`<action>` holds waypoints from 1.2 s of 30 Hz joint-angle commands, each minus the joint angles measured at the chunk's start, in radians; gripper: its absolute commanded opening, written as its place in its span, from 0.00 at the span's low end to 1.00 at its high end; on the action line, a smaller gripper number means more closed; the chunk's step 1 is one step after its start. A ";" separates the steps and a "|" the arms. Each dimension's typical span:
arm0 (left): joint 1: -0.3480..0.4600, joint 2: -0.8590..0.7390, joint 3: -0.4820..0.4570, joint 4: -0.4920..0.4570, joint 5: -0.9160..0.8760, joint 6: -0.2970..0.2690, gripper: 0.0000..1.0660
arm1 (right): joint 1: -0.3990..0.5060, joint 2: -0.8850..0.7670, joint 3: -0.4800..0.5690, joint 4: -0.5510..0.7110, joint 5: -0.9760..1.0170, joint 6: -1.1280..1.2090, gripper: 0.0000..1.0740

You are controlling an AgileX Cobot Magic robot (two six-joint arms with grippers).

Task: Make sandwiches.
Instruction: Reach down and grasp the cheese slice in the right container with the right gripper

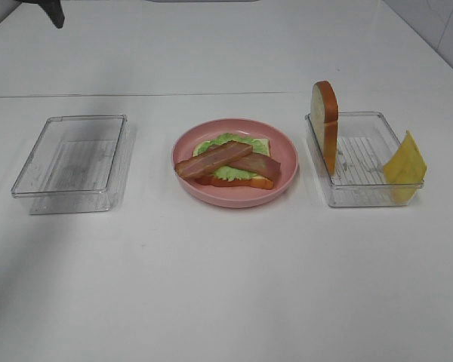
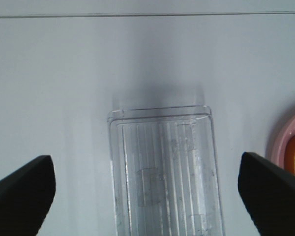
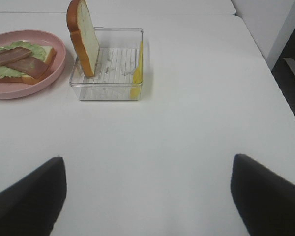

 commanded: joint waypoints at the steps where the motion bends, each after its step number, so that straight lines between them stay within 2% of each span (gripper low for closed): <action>1: 0.009 -0.027 0.039 -0.035 0.056 0.045 0.88 | -0.001 -0.016 0.003 0.000 -0.005 0.008 0.77; 3: 0.012 -0.033 0.058 -0.036 0.056 0.066 0.88 | -0.001 -0.016 0.003 0.000 -0.005 0.008 0.77; 4: 0.012 -0.055 0.102 -0.036 0.056 0.097 0.88 | -0.001 -0.016 0.003 0.000 -0.005 0.008 0.77; 6: 0.012 -0.071 0.130 -0.033 0.056 0.096 0.88 | -0.001 -0.016 0.003 0.000 -0.005 0.008 0.77; 8: 0.011 -0.158 0.259 -0.020 0.056 0.083 0.88 | -0.001 -0.016 0.003 0.000 -0.005 0.008 0.77; 9: 0.011 -0.158 0.259 -0.020 0.056 0.083 0.88 | -0.001 -0.016 0.003 0.000 -0.005 0.008 0.77; 11: 0.011 -0.250 0.375 0.006 0.044 0.070 0.87 | -0.001 -0.016 0.003 0.000 -0.005 0.008 0.77; 14: 0.011 -0.288 0.421 0.014 0.033 0.070 0.87 | -0.001 -0.016 0.003 0.000 -0.005 0.008 0.77; 16: 0.011 -0.458 0.612 0.023 -0.029 0.070 0.87 | -0.001 -0.016 0.003 0.000 -0.005 0.008 0.77; 19: 0.011 -0.507 0.664 0.023 -0.049 0.070 0.87 | -0.001 -0.016 0.003 0.000 -0.005 0.008 0.77; 21: 0.011 -0.699 0.841 0.023 -0.114 0.070 0.87 | -0.001 -0.016 0.003 0.000 -0.005 0.008 0.77; 22: 0.011 -0.699 0.841 0.023 -0.114 0.070 0.87 | -0.001 -0.016 0.003 0.000 -0.005 0.008 0.77; 23: 0.011 -0.754 0.888 0.023 -0.130 0.072 0.87 | -0.001 -0.016 0.003 0.000 -0.005 0.008 0.77; 24: 0.011 -0.865 0.977 0.024 -0.166 0.076 0.87 | -0.001 -0.016 0.003 0.000 -0.005 0.008 0.77; 25: 0.011 -0.865 0.977 0.024 -0.166 0.076 0.87 | -0.001 -0.016 0.003 0.000 -0.005 0.008 0.77; 26: 0.011 -0.910 1.012 0.025 -0.179 0.077 0.87 | -0.001 -0.016 0.003 0.000 -0.005 0.008 0.77; 27: 0.011 -1.020 1.096 0.027 -0.210 0.078 0.87 | -0.001 -0.016 0.003 0.000 -0.005 0.008 0.77; 28: 0.011 -1.020 1.096 0.027 -0.210 0.078 0.87 | -0.001 -0.016 0.003 0.000 -0.005 0.008 0.77; 29: 0.011 -1.064 1.129 0.031 -0.221 0.078 0.86 | -0.001 -0.016 0.003 0.000 -0.005 0.008 0.77; 30: 0.011 -1.171 1.200 0.043 -0.245 0.078 0.86 | -0.001 -0.016 0.003 0.000 -0.005 0.008 0.77; 31: 0.011 -1.171 1.200 0.043 -0.245 0.078 0.86 | -0.001 -0.016 0.003 0.000 -0.005 0.008 0.77; 33: 0.011 -1.312 1.313 0.061 -0.276 0.077 0.86 | -0.001 -0.016 0.003 0.000 -0.005 0.008 0.77; 34: 0.011 -1.312 1.313 0.061 -0.276 0.077 0.86 | -0.001 -0.016 0.003 0.000 -0.005 0.008 0.77; 35: 0.011 -1.408 1.382 0.068 -0.289 0.077 0.86 | -0.001 -0.016 0.003 0.000 -0.005 0.008 0.77; 36: 0.011 -1.408 1.382 0.068 -0.289 0.077 0.86 | -0.001 -0.016 0.003 0.000 -0.005 0.008 0.77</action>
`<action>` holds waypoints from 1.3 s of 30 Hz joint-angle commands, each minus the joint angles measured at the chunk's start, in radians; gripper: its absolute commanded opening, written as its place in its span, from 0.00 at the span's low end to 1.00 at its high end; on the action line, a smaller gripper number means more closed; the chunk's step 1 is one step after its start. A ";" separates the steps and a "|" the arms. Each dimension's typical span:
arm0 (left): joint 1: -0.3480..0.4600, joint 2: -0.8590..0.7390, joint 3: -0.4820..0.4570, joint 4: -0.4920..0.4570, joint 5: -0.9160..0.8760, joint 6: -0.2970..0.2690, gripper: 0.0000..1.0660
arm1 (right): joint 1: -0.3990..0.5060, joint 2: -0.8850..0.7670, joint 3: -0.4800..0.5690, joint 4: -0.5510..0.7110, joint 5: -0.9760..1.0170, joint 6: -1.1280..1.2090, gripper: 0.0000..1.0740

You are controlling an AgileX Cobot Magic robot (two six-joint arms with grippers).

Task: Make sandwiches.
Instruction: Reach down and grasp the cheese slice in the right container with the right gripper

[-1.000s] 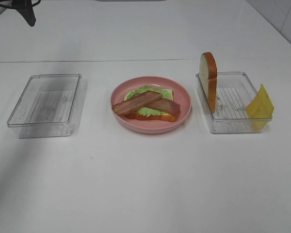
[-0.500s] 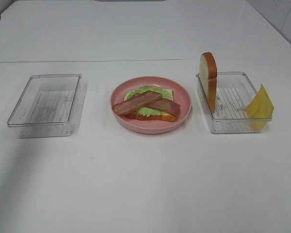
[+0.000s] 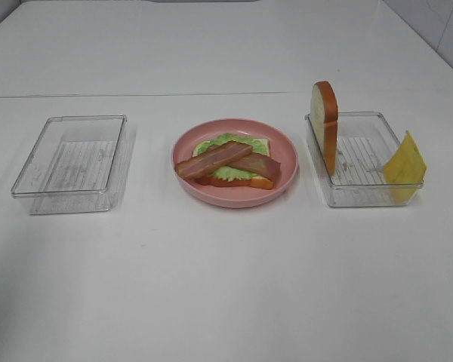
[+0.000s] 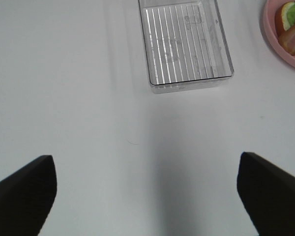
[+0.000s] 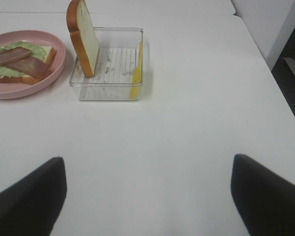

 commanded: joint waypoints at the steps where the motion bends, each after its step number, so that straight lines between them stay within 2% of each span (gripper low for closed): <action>1: -0.001 -0.146 0.108 0.015 -0.034 0.002 0.86 | -0.001 -0.016 0.003 0.000 -0.005 0.008 0.77; 2: -0.001 -0.226 0.162 0.015 -0.035 0.002 0.86 | -0.001 -0.016 0.003 0.000 -0.005 0.008 0.77; 3: -0.001 -0.226 0.162 0.015 -0.035 0.002 0.86 | -0.001 -0.016 0.003 0.000 -0.005 0.008 0.77; 5: -0.001 -0.351 0.238 0.015 -0.030 0.002 0.86 | -0.001 -0.016 0.003 0.000 -0.005 0.008 0.77; 6: -0.001 -0.351 0.238 0.015 -0.030 0.002 0.86 | -0.001 -0.016 0.003 0.000 -0.005 0.008 0.77; 11: -0.001 -0.573 0.343 0.007 -0.011 -0.006 0.86 | -0.001 -0.016 0.003 0.000 -0.005 0.008 0.77; 18: -0.001 -0.766 0.344 -0.002 0.001 -0.010 0.86 | -0.001 -0.016 0.003 0.000 -0.005 0.008 0.77; 20: -0.001 -0.851 0.360 -0.004 0.071 -0.047 0.86 | -0.001 -0.016 0.003 0.000 -0.005 0.008 0.77; 22: -0.001 -0.863 0.361 -0.002 0.093 -0.067 0.86 | -0.001 -0.016 0.003 0.000 -0.005 0.008 0.77; 25: -0.001 -0.858 0.369 -0.005 0.079 -0.067 0.86 | -0.001 -0.015 0.003 0.000 -0.005 0.008 0.77; 30: -0.001 -0.862 0.373 -0.031 0.075 -0.024 0.84 | -0.001 -0.015 0.003 0.000 -0.005 0.008 0.77; 39: -0.001 -0.861 0.373 -0.043 0.072 -0.027 0.84 | -0.001 -0.015 0.003 0.000 -0.005 0.008 0.77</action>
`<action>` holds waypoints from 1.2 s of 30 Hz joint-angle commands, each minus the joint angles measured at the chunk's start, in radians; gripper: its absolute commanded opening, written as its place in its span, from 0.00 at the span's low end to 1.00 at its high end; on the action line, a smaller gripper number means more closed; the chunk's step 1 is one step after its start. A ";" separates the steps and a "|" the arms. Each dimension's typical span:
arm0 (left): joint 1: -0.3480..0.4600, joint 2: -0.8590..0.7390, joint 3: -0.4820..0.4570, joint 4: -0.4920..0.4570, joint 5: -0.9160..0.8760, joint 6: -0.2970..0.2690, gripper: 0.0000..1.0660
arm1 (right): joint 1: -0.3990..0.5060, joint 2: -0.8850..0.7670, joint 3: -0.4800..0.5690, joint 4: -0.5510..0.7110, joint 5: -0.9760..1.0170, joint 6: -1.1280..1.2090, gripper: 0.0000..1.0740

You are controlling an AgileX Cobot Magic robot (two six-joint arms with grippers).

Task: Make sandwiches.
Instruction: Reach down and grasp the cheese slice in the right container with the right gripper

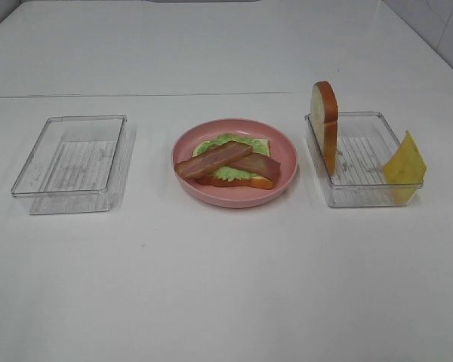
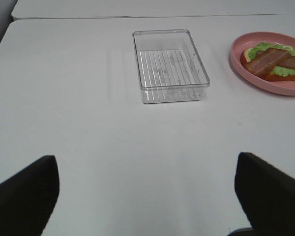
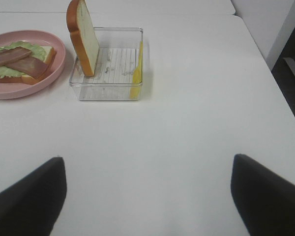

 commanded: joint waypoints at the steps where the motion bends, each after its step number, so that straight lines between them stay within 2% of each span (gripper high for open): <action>1: -0.001 -0.020 0.002 -0.008 -0.011 0.002 0.84 | -0.001 -0.015 0.003 0.000 -0.005 0.008 0.77; 7: 0.008 -0.020 0.002 -0.008 -0.011 0.005 0.84 | -0.001 -0.015 0.003 0.000 -0.005 0.008 0.77; 11: 0.064 -0.020 0.002 -0.008 -0.011 0.005 0.84 | -0.001 -0.015 0.003 0.000 -0.005 0.020 0.77; 14: 0.070 -0.020 0.002 -0.008 -0.011 0.005 0.84 | -0.001 -0.004 -0.002 0.007 -0.008 0.030 0.77; 19: 0.056 -0.020 0.002 -0.008 -0.011 0.005 0.84 | -0.001 0.118 -0.027 0.052 0.011 0.032 0.77; 21: 0.056 -0.020 0.002 -0.008 -0.011 0.005 0.84 | -0.001 0.260 -0.050 0.064 0.007 0.039 0.77; 22: 0.056 -0.020 0.002 -0.008 -0.011 0.005 0.84 | -0.001 0.260 -0.050 0.064 0.007 0.039 0.77; 24: 0.056 -0.020 0.002 -0.008 -0.011 0.005 0.84 | -0.001 0.376 -0.069 0.064 -0.008 0.072 0.77; 25: 0.056 -0.020 0.002 -0.008 -0.011 0.005 0.84 | -0.001 0.518 -0.089 0.063 -0.033 0.102 0.77; 26: 0.056 -0.020 0.002 -0.008 -0.011 0.005 0.84 | -0.001 0.518 -0.089 0.063 -0.033 0.102 0.77; 28: 0.056 -0.020 0.002 -0.008 -0.011 0.005 0.84 | -0.001 0.725 -0.138 0.063 -0.058 0.125 0.80; 29: 0.056 -0.020 0.002 -0.008 -0.011 0.005 0.84 | -0.001 0.725 -0.138 0.063 -0.058 0.125 0.80; 30: 0.056 -0.020 0.002 -0.008 -0.011 0.005 0.84 | -0.001 0.854 -0.185 0.063 -0.054 0.117 0.83; 31: 0.056 -0.020 0.002 -0.008 -0.011 0.005 0.84 | -0.001 0.854 -0.185 0.063 -0.054 0.117 0.83; 33: 0.056 -0.020 0.002 -0.008 -0.011 0.005 0.84 | -0.001 1.035 -0.275 0.064 -0.086 0.114 0.85; 34: 0.056 -0.020 0.002 -0.008 -0.011 0.005 0.84 | -0.001 1.035 -0.275 0.064 -0.086 0.114 0.85; 36: 0.056 -0.020 0.002 -0.008 -0.011 0.005 0.84 | -0.001 1.182 -0.370 0.066 -0.141 0.105 0.85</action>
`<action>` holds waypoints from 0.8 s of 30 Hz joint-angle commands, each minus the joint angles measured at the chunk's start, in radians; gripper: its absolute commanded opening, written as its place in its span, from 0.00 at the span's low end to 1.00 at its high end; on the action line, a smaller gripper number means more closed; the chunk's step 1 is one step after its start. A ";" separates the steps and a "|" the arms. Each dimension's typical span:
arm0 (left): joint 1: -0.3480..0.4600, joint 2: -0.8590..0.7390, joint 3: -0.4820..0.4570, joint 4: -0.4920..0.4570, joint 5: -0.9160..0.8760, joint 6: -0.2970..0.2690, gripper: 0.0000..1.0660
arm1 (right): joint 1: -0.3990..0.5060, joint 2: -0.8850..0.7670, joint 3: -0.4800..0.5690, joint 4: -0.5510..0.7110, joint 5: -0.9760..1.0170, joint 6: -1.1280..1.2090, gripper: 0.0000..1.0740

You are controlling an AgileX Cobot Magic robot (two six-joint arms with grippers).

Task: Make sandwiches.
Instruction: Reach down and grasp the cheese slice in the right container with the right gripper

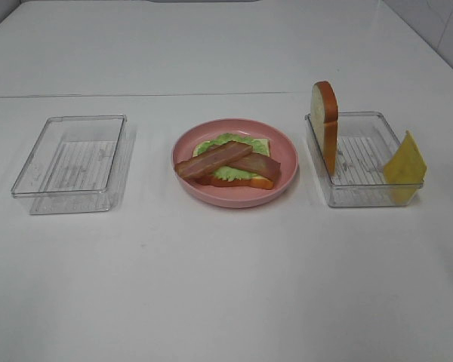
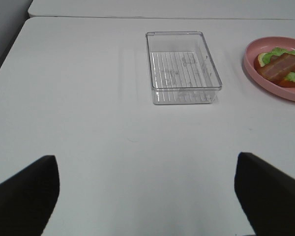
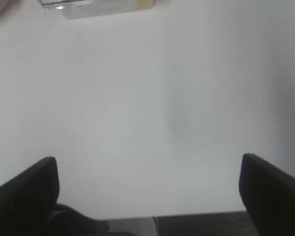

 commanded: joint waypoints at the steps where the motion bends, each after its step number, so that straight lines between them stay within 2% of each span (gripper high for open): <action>1: -0.006 -0.020 0.002 -0.002 -0.010 0.002 0.84 | -0.001 0.116 -0.078 -0.001 -0.055 -0.002 0.85; 2: -0.006 -0.020 0.002 -0.002 -0.010 0.002 0.84 | -0.001 0.157 -0.107 -0.001 -0.065 -0.007 0.85; 3: -0.006 -0.020 0.002 -0.002 -0.010 0.002 0.84 | -0.001 0.263 -0.187 -0.001 -0.063 -0.009 0.85; 4: -0.006 -0.020 0.002 -0.002 -0.010 0.002 0.84 | -0.001 0.263 -0.187 -0.001 -0.063 -0.009 0.85; 5: -0.006 -0.020 0.002 -0.002 -0.010 0.002 0.84 | -0.001 0.364 -0.266 -0.001 -0.053 -0.017 0.85; 7: -0.006 -0.020 0.002 -0.002 -0.010 0.002 0.84 | -0.001 0.401 -0.295 -0.001 -0.053 -0.020 0.85; 8: -0.006 -0.020 0.002 -0.002 -0.010 0.002 0.84 | -0.001 0.487 -0.364 -0.006 -0.053 -0.027 0.85; 10: -0.006 -0.020 0.002 -0.002 -0.010 0.002 0.84 | -0.001 0.518 -0.390 -0.006 -0.052 -0.027 0.85; 12: -0.006 -0.020 0.002 -0.002 -0.010 0.002 0.84 | -0.001 0.615 -0.476 -0.008 -0.052 -0.036 0.85; 18: -0.006 -0.020 0.002 -0.002 -0.010 0.002 0.84 | -0.001 0.772 -0.572 -0.009 -0.062 -0.060 0.85; 24: -0.006 -0.020 0.002 -0.002 -0.010 0.002 0.84 | -0.001 0.883 -0.584 -0.009 -0.097 -0.065 0.85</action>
